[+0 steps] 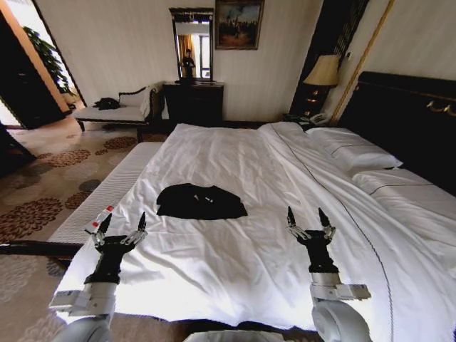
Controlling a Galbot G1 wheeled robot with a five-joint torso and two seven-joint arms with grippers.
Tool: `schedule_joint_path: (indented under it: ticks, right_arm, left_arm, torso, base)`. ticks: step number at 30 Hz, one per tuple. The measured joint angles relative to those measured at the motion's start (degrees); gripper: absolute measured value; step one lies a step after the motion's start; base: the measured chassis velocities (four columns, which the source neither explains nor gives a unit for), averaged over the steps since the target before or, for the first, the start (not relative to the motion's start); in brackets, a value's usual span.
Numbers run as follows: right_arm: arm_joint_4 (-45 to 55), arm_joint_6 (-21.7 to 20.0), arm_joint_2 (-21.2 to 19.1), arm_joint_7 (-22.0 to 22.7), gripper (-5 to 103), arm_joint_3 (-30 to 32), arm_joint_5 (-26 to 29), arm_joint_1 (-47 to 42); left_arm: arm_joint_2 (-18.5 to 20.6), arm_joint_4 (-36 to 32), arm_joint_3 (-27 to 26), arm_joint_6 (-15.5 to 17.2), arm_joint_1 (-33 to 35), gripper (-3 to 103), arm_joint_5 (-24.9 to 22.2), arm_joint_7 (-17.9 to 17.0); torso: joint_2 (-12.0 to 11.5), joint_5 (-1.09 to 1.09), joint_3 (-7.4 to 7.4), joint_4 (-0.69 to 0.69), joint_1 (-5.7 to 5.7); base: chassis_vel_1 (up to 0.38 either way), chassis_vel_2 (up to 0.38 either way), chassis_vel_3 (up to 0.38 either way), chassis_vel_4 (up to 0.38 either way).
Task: Fold the clothes on the bed.
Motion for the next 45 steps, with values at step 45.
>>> schedule_joint_path:
  ticks: [45]
  right_arm:
    - [-1.2,1.0,-0.1,0.3,100,-2.1,1.9,1.2]
  left_arm:
    - [-0.5,1.8,-0.5,0.4,-1.6,100,-0.1,-0.8]
  torso:
    - [0.0,0.0,0.0,0.0,0.0]
  base:
    - [0.003,0.066,-0.004,-0.071]
